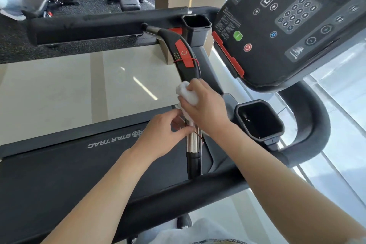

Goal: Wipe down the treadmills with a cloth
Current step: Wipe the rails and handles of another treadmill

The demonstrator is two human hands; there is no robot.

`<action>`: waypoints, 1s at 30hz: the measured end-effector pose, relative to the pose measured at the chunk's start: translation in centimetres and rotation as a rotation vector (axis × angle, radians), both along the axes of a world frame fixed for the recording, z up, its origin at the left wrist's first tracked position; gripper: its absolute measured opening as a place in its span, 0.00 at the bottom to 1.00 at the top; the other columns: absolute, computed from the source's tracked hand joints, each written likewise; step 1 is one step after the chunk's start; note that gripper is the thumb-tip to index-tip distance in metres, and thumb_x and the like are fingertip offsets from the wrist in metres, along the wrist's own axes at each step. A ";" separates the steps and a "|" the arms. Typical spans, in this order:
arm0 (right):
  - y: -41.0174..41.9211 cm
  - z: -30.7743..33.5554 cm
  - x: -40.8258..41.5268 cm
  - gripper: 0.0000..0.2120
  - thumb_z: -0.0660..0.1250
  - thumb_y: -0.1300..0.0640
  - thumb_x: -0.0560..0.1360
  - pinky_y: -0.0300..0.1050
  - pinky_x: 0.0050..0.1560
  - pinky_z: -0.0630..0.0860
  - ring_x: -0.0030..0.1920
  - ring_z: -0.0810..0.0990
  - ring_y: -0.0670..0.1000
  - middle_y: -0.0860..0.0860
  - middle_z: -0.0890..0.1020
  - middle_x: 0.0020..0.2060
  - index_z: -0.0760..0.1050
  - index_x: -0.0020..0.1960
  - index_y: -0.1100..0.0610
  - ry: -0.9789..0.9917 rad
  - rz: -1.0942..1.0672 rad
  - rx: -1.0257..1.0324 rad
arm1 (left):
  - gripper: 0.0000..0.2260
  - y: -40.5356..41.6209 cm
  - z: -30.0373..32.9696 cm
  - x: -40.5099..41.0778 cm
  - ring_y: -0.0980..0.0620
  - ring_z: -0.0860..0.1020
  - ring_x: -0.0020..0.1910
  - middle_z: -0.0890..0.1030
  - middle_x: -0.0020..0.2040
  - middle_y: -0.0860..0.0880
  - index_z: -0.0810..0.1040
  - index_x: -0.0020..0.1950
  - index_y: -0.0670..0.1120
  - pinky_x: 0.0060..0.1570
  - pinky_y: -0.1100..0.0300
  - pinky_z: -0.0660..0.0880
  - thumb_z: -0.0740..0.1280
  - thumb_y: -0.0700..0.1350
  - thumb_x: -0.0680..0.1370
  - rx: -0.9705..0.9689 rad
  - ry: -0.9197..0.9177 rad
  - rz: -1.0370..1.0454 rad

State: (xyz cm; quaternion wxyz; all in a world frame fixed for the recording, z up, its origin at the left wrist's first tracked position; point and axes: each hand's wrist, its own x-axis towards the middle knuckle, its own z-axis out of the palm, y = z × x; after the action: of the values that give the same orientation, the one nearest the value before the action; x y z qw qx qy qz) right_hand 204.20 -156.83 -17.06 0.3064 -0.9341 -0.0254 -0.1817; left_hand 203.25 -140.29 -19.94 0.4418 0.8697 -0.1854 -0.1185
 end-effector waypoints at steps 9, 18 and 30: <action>-2.7 1.7 -0.6 0.11 0.70 0.43 0.79 0.46 0.40 0.73 0.41 0.77 0.45 0.43 0.78 0.42 0.73 0.52 0.50 0.052 -0.031 0.150 | 0.23 -0.7 1.0 -2.1 0.59 0.78 0.57 0.80 0.59 0.59 0.75 0.73 0.54 0.56 0.59 0.76 0.70 0.59 0.80 0.035 -0.090 0.106; -9.3 2.7 -9.1 0.10 0.73 0.44 0.78 0.42 0.44 0.77 0.45 0.79 0.43 0.41 0.81 0.44 0.77 0.54 0.47 0.072 -0.157 0.238 | 0.17 -5.1 4.0 -3.4 0.56 0.75 0.64 0.78 0.65 0.55 0.77 0.71 0.48 0.64 0.61 0.73 0.68 0.49 0.83 0.112 -0.379 -0.069; -15.1 0.8 -12.8 0.13 0.73 0.40 0.75 0.45 0.40 0.75 0.41 0.77 0.47 0.40 0.76 0.47 0.77 0.55 0.44 0.172 -0.267 -0.172 | 0.17 -12.3 1.8 1.2 0.54 0.79 0.59 0.79 0.63 0.56 0.77 0.70 0.53 0.57 0.50 0.80 0.69 0.53 0.82 0.198 -0.368 -0.292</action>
State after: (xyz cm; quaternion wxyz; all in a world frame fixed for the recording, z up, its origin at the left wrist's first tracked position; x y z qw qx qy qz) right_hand 191.39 -171.90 -16.30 0.1996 -0.9640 0.1098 -0.1372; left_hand 204.49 -152.60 -18.12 0.2915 0.8797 -0.3737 -0.0385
